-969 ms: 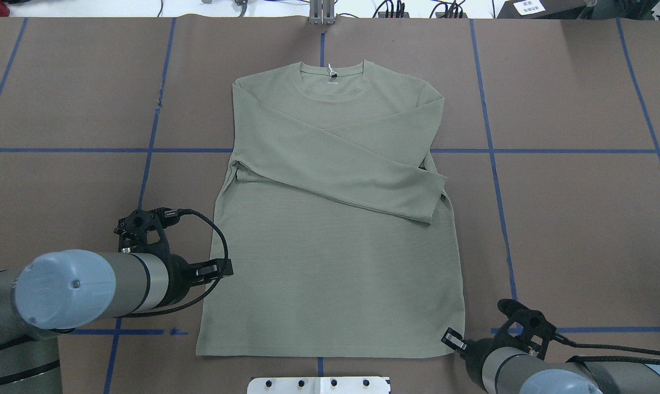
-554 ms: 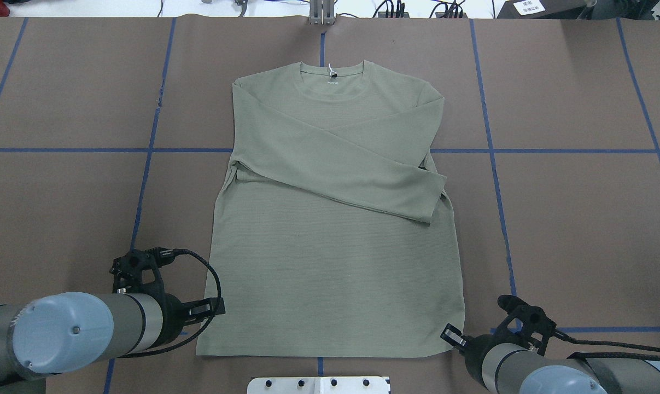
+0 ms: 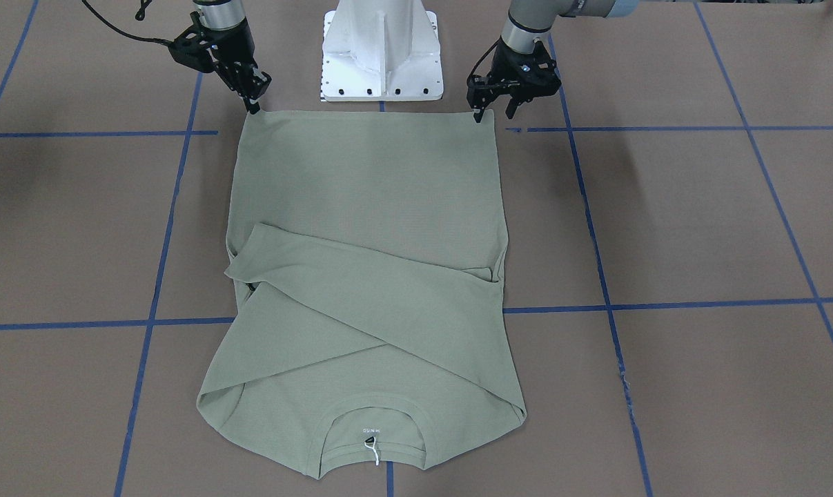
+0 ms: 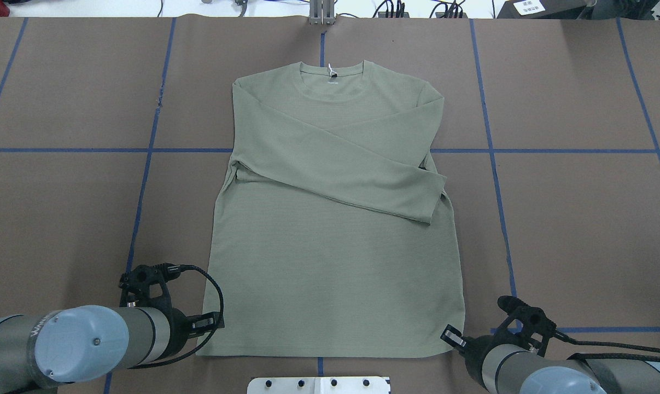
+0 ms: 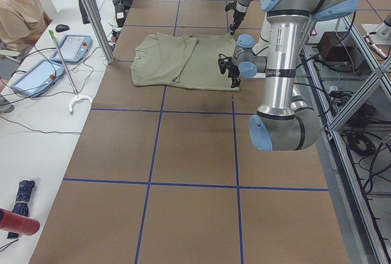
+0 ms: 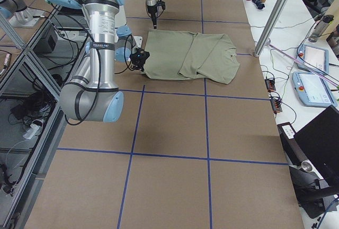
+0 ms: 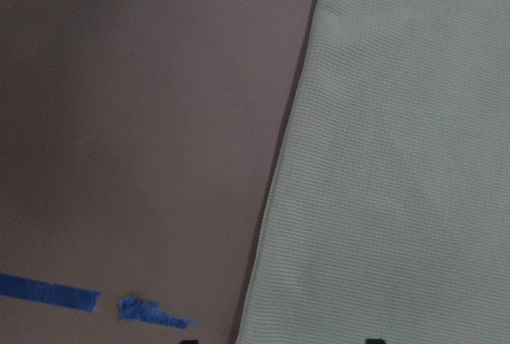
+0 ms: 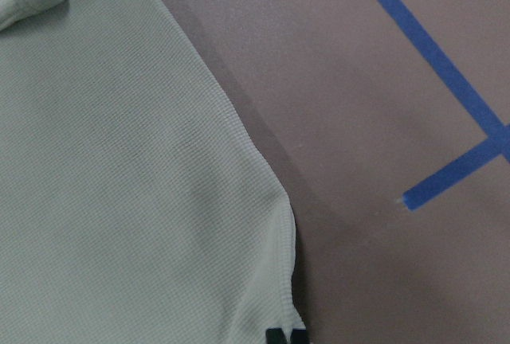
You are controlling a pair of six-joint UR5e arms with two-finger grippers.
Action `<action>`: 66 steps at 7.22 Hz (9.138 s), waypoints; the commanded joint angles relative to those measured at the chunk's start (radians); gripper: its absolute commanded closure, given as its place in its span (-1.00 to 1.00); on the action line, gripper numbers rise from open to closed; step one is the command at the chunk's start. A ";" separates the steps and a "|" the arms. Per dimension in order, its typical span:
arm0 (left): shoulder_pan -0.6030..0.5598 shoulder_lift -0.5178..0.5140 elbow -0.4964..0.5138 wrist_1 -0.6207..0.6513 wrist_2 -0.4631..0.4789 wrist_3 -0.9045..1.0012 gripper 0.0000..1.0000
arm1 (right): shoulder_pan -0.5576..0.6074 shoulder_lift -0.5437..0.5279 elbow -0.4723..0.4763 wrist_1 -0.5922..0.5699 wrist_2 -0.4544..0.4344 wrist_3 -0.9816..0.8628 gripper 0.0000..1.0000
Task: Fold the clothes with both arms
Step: 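Lower the left gripper to the hem corner nearest it, then grasp both bottom hem corners with the left and right grippers, then lift the hem with both grippers and fold it up toward the collar, then open both grippers to release the hem near the collar, then raise the left gripper while the right gripper moves to the folded shirt's side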
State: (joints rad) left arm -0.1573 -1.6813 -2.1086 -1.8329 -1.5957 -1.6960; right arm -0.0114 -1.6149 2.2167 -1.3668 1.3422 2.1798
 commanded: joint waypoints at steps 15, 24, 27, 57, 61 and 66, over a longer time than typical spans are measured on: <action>0.038 -0.002 -0.006 0.004 -0.113 -0.001 1.00 | -0.015 0.003 0.012 0.002 0.002 0.000 1.00; -0.270 -0.065 -0.213 0.014 -0.240 0.063 1.00 | 0.270 0.150 0.143 -0.182 0.006 -0.258 1.00; -0.492 -0.277 0.129 -0.002 -0.242 0.309 1.00 | 0.624 0.418 -0.198 -0.221 0.281 -0.550 1.00; -0.680 -0.489 0.742 -0.505 -0.247 0.401 -0.01 | 0.613 0.265 -0.411 0.219 0.468 -0.284 -0.75; -0.677 -0.488 0.743 -0.503 -0.244 0.403 -0.02 | 0.600 0.277 -0.451 0.221 0.465 -0.216 -0.34; -0.677 -0.480 0.743 -0.503 -0.244 0.404 -0.02 | 0.602 0.279 -0.462 0.219 0.439 -0.150 0.95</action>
State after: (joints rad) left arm -0.8345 -2.1628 -1.3663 -2.3362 -1.8392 -1.2916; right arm 0.5902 -1.3362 1.7551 -1.1469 1.7794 2.0282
